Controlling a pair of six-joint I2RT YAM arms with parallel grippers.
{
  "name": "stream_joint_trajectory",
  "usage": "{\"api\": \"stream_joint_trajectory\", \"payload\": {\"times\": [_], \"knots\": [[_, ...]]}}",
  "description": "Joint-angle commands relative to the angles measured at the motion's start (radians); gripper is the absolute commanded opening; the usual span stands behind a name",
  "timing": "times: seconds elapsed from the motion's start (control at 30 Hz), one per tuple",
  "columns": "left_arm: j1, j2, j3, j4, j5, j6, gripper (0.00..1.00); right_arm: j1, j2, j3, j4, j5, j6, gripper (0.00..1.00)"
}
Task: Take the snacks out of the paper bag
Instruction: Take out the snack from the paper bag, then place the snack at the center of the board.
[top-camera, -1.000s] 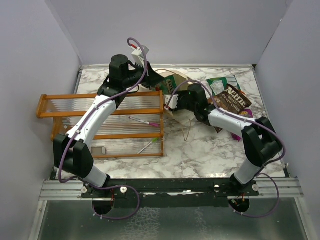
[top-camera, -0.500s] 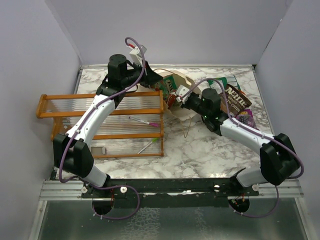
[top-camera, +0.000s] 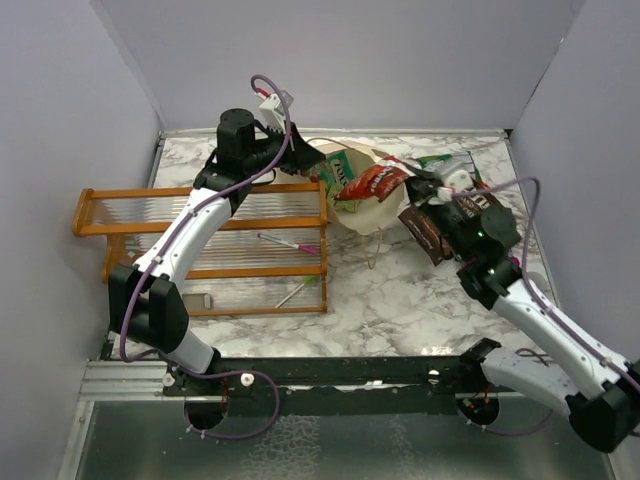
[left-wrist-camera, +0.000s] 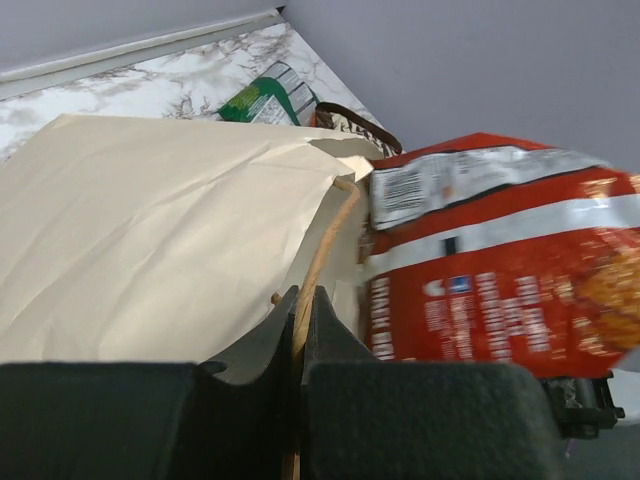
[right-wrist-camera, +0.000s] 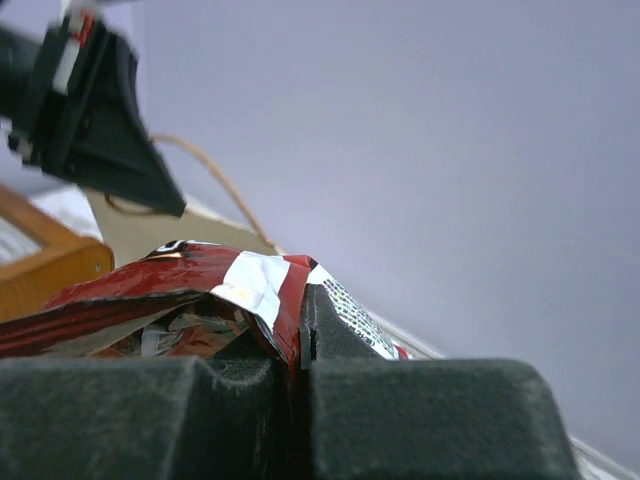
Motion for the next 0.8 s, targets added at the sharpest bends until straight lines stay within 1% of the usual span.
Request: {"api": "stream_joint_trajectory", "payload": {"times": [0.0, 0.13, 0.27, 0.37, 0.5, 0.6, 0.67, 0.73, 0.77], "knots": [[0.011, 0.0, 0.025, 0.025, 0.008, -0.012, 0.0, 0.005, -0.189, -0.113, 0.09, 0.278, 0.153, 0.01], [0.011, 0.003, 0.026, 0.025, 0.012, -0.018, 0.0, 0.005, -0.307, -0.207, 0.095, 0.554, 0.164, 0.01], [0.012, 0.0, 0.024, 0.025, 0.005, -0.017, 0.0, 0.005, -0.385, -0.311, 0.184, 0.883, 0.139, 0.02], [0.011, 0.003, 0.023, 0.025, 0.002, -0.016, 0.0, 0.003, -0.409, -0.364, 0.275, 1.0, 0.099, 0.02], [0.011, 0.006, 0.022, 0.024, 0.0, -0.016, 0.0, 0.002, -0.375, -0.392, 0.324, 1.032, 0.085, 0.03], [0.011, 0.006, 0.024, 0.022, 0.0, -0.017, 0.0, -0.011, -0.297, -0.375, 0.296, 1.066, 0.112, 0.03], [0.011, 0.006, 0.024, 0.022, -0.001, -0.015, 0.0, -0.051, -0.243, -0.34, 0.189, 1.063, 0.223, 0.04], [0.011, 0.006, 0.024, 0.02, -0.003, -0.014, 0.0, -0.116, -0.205, -0.273, -0.005, 0.973, 0.403, 0.05], [0.011, 0.008, 0.025, 0.019, -0.003, -0.013, 0.0, -0.161, -0.183, -0.243, -0.073, 0.921, 0.484, 0.05]]}}
